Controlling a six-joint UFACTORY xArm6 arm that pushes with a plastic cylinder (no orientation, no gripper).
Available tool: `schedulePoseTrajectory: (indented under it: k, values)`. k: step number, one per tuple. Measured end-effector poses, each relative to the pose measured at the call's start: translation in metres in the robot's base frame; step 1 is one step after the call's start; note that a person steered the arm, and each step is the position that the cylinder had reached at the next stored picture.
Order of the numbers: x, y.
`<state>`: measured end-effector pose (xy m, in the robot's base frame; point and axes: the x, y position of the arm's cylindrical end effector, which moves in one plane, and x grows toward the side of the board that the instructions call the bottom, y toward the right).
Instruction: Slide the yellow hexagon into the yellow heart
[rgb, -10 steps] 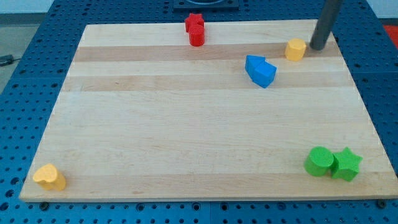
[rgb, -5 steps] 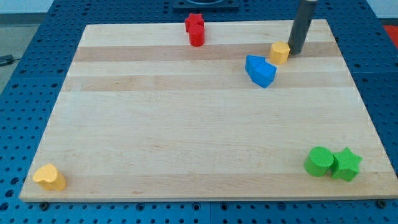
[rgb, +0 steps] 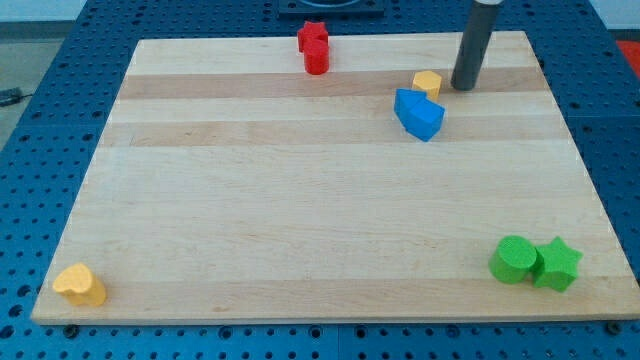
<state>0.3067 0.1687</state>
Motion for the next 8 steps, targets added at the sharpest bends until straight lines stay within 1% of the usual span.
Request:
schedulePoseTrajectory:
  k: [3, 6, 7, 8]
  values:
    - [0.012, -0.082]
    - [0.032, -0.198]
    - [0.057, -0.235]
    - [0.092, -0.241]
